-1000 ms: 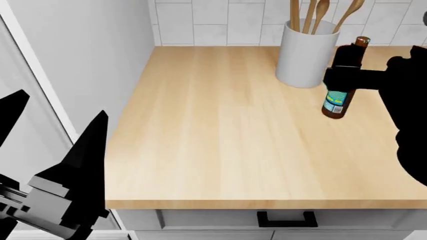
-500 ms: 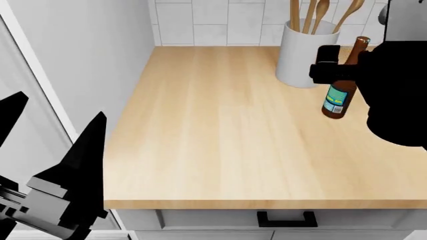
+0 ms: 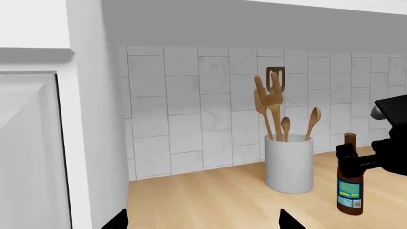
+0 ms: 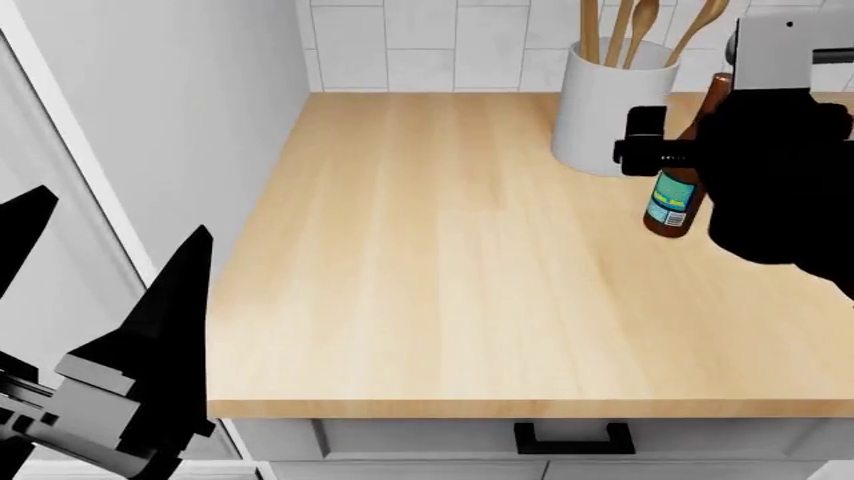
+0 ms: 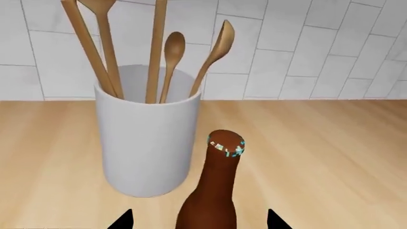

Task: Move the drinks to the dining counter.

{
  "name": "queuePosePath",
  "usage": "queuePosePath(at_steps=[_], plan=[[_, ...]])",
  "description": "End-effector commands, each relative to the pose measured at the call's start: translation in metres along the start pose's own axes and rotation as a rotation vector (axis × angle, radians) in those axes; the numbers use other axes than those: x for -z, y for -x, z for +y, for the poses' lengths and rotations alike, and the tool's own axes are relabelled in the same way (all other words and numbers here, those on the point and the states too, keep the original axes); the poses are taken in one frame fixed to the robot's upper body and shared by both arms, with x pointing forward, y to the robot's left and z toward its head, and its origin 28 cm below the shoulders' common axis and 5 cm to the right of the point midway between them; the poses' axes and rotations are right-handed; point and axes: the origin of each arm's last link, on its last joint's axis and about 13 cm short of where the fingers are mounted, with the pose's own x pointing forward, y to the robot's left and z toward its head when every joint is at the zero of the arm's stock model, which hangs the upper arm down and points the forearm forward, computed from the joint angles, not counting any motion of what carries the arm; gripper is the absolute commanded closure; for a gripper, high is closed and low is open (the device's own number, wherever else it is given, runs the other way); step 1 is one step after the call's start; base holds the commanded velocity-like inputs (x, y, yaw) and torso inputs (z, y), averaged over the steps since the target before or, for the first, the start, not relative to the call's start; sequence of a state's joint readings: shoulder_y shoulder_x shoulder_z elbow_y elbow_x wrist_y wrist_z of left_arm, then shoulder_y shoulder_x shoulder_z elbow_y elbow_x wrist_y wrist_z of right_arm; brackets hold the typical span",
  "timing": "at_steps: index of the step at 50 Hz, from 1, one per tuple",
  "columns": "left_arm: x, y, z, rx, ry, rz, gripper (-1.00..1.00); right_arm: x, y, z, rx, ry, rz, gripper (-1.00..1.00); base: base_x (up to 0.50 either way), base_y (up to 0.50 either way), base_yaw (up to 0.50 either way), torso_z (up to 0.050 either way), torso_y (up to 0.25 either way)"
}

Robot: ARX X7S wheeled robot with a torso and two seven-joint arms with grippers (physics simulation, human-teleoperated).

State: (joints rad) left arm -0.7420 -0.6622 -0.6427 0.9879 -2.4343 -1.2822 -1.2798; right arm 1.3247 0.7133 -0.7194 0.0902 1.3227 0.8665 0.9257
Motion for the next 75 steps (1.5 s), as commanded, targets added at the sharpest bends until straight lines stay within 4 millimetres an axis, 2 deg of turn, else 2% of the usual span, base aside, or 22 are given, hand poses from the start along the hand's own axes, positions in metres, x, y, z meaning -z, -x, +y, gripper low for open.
queuePosePath(at_steps=[1,14,24,31,35,62,68,72,75], plan=[[0.000,0.000,0.000,0.001,-0.001,0.001,-1.00,0.009,-0.007,-0.008,0.063,-0.005,0.040,-1.00,0.00,0.00,0.00,0.000,0.000],[0.002,0.000,0.000,0.003,0.000,0.004,-1.00,0.027,-0.024,-0.006,0.051,-0.060,0.061,-1.00,0.00,0.00,0.00,0.000,0.000],[0.003,-0.001,0.000,0.005,-0.001,0.007,-1.00,0.031,-0.028,-0.010,0.044,-0.103,0.043,-1.00,0.00,0.00,0.00,0.000,0.000],[0.003,-0.001,-0.001,0.006,-0.002,0.007,-1.00,0.028,-0.022,-0.013,0.010,-0.201,-0.018,-1.00,0.00,0.00,0.00,0.000,0.000],[0.003,-0.001,-0.001,0.007,-0.003,0.007,-1.00,0.028,-0.019,-0.011,-0.045,-0.185,-0.034,-1.00,0.00,0.00,0.00,0.000,0.000],[0.003,-0.001,-0.001,0.006,-0.002,0.009,-1.00,0.035,-0.021,-0.013,-0.060,-0.167,-0.016,-1.00,0.02,0.00,0.00,0.000,0.000],[0.013,0.000,0.001,-0.005,-0.005,0.030,-1.00,0.042,-0.034,-0.007,-0.061,-0.149,-0.002,-1.00,0.06,0.00,0.00,0.000,0.000],[0.006,0.000,0.002,-0.014,-0.016,0.022,-1.00,0.040,-0.041,-0.008,-0.049,-0.153,0.001,-1.00,0.08,0.00,0.00,0.000,0.002],[0.010,0.001,0.002,-0.020,-0.014,0.026,-1.00,0.041,-0.045,-0.007,-0.041,-0.144,0.010,-1.00,0.08,0.00,0.00,0.000,0.000]])
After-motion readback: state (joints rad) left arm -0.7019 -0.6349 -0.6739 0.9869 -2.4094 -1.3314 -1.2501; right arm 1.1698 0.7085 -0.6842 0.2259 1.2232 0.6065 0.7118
